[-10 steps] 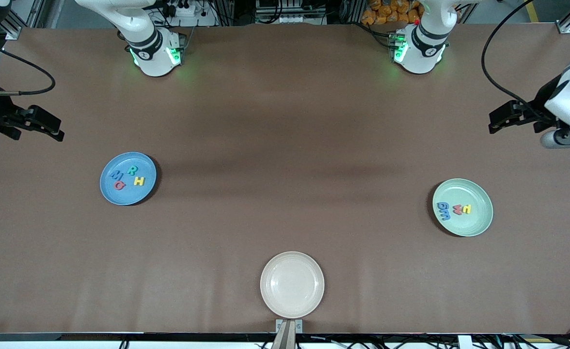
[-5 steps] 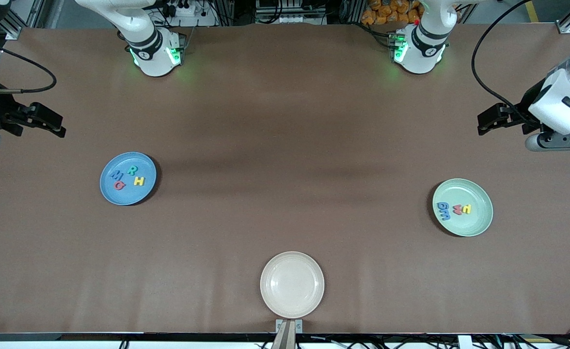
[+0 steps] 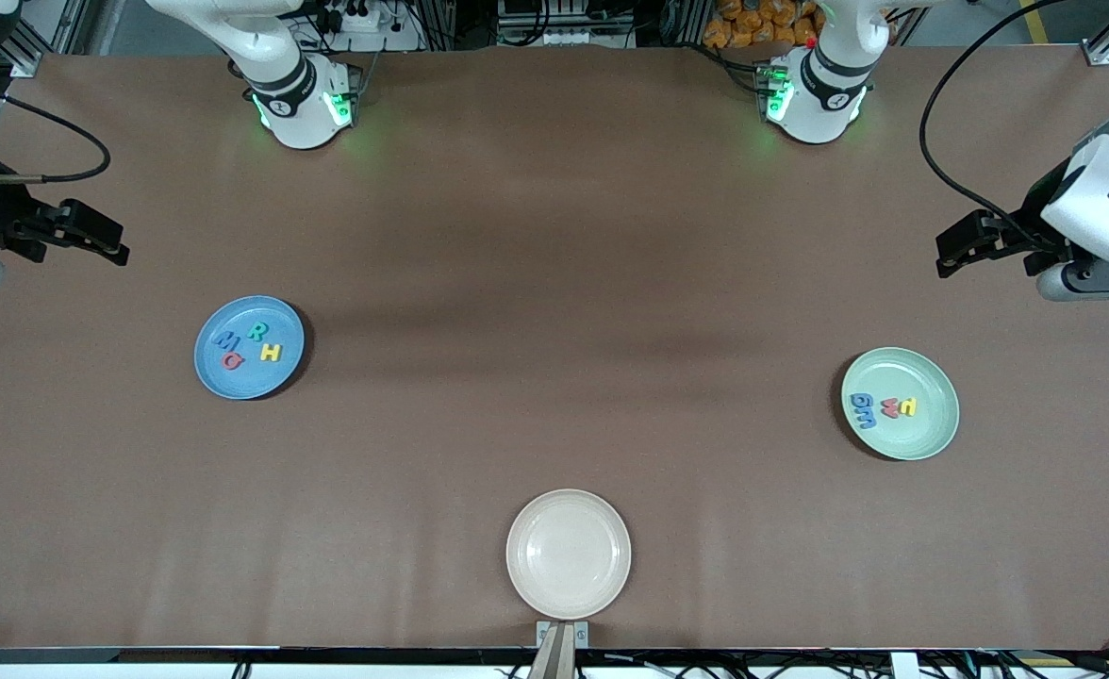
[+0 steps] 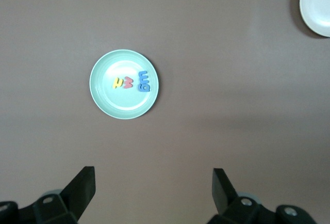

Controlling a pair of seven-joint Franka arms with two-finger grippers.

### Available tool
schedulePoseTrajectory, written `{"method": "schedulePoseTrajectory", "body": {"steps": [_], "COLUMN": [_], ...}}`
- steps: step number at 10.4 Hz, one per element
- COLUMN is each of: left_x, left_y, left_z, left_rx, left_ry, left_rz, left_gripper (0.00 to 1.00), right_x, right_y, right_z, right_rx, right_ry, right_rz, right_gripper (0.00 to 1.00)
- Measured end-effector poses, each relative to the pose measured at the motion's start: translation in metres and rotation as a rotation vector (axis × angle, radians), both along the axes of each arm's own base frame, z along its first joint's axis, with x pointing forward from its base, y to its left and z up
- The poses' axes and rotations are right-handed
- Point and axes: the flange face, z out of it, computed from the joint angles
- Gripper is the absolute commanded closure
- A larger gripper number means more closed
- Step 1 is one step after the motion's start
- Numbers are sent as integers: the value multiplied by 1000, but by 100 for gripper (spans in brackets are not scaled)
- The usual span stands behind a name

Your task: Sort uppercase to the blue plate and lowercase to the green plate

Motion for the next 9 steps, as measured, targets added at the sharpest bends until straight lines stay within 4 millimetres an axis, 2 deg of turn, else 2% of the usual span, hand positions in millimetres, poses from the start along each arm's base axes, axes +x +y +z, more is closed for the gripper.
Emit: {"method": "schedulePoseTrajectory", "body": {"steps": [2, 5, 9], "left_x": [1, 1, 1], "left_y": [0, 0, 0], "left_z": [1, 1, 1], "left_rx": [-1, -2, -2], "left_ry": [-9, -11, -11], "left_rz": [0, 0, -1], "left_gripper": [0, 0, 0], "right_x": [-1, -7, -4], "right_y": [2, 8, 28], "right_z": [5, 24, 36], "right_rx": [1, 5, 17], "right_ry": [-19, -64, -133], "right_rz": [-13, -29, -19], "right_gripper": [0, 0, 0]}}
